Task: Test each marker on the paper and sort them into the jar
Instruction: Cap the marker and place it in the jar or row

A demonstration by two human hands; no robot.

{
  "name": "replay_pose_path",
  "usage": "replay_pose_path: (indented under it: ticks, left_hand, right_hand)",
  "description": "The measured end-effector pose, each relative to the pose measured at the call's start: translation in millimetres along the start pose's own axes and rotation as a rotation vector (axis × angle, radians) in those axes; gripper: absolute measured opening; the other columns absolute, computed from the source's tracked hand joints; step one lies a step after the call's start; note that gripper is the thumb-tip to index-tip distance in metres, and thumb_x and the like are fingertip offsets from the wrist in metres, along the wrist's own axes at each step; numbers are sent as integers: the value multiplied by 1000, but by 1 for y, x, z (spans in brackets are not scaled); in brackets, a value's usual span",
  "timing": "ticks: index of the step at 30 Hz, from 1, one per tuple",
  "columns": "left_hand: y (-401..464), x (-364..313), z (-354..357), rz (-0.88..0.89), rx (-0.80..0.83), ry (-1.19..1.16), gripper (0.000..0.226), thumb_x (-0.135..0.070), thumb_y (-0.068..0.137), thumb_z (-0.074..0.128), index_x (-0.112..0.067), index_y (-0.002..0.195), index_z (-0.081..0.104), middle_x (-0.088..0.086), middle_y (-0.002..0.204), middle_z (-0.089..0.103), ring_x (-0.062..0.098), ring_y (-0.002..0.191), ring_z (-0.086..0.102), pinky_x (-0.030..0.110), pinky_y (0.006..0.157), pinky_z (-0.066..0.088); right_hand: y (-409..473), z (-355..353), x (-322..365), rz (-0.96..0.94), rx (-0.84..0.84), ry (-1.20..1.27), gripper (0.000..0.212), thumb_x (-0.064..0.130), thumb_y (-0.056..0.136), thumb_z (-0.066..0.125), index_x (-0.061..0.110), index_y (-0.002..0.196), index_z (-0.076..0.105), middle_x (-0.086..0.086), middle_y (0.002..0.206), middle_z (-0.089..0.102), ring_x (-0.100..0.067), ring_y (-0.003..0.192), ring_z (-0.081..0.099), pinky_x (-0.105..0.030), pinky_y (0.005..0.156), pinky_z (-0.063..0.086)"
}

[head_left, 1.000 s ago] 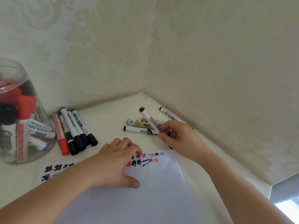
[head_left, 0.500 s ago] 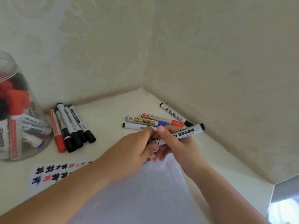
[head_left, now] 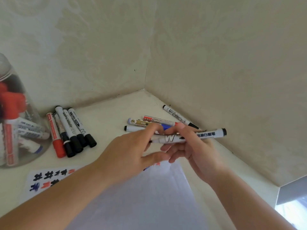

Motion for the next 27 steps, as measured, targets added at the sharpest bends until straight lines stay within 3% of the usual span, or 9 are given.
replay_pose_path:
  ticks: [3, 5, 7, 10, 14, 23, 27]
  left_hand:
    - [-7, 16, 12, -54, 60, 106, 55, -66, 73, 50, -31, 113, 34, -20, 90, 37, 2, 80, 44, 22, 66, 35]
    - [-11, 18, 21, -36, 89, 134, 54, -64, 74, 50, -28, 113, 40, -15, 104, 37, 6, 95, 39, 23, 79, 34]
    - [-13, 20, 28, -38, 117, 180, 54, -67, 73, 47, -31, 113, 42, -13, 109, 33, 6, 98, 32, 24, 85, 30]
    - [-14, 23, 33, -54, 132, 221, 51, -67, 73, 50, -32, 110, 47, -12, 109, 34, 6, 96, 28, 24, 83, 26]
    - [-14, 24, 33, -53, 114, 221, 48, -65, 72, 55, -29, 105, 54, -8, 107, 41, 10, 93, 33, 27, 80, 27]
    - [-17, 28, 36, -112, 145, 227, 52, -70, 71, 45, -36, 110, 46, -13, 107, 36, 7, 95, 29, 25, 83, 25]
    - [-17, 27, 34, -103, 145, 279, 53, -72, 71, 40, -37, 111, 45, -13, 108, 34, 7, 95, 27, 25, 83, 23]
  right_hand:
    - [2, -21, -7, 67, -155, -201, 21, 30, 77, 73, 18, 62, 65, 0, 55, 62, -16, 48, 53, -21, 43, 41]
    - [1, -28, -18, 101, -232, -294, 26, 19, 75, 75, 20, 57, 57, 9, 47, 52, -8, 42, 42, -16, 40, 33]
    - [0, -27, -31, 125, -240, -283, 26, 14, 78, 72, 23, 59, 56, 8, 47, 52, -7, 41, 43, -16, 41, 34]
    - [-1, -23, -38, 112, -229, -387, 27, 16, 75, 68, 25, 53, 54, 9, 47, 56, -6, 46, 45, -17, 45, 36]
    - [1, -18, -38, 16, -281, -475, 33, 7, 71, 62, 21, 48, 42, 11, 44, 43, -4, 45, 36, -13, 43, 32]
    - [1, -14, -37, -53, -250, -553, 38, 3, 72, 60, 21, 50, 35, 12, 45, 33, -4, 45, 29, -12, 41, 25]
    - [3, -15, -38, -24, -235, -504, 37, 3, 73, 61, 21, 49, 39, 13, 44, 36, -2, 43, 33, -11, 42, 29]
Point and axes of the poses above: each hand's wrist, its own y-axis towards the middle knuckle, its own z-axis out of the palm, x = y × z, the point moved 7 cm from there along y, towards the middle knuckle
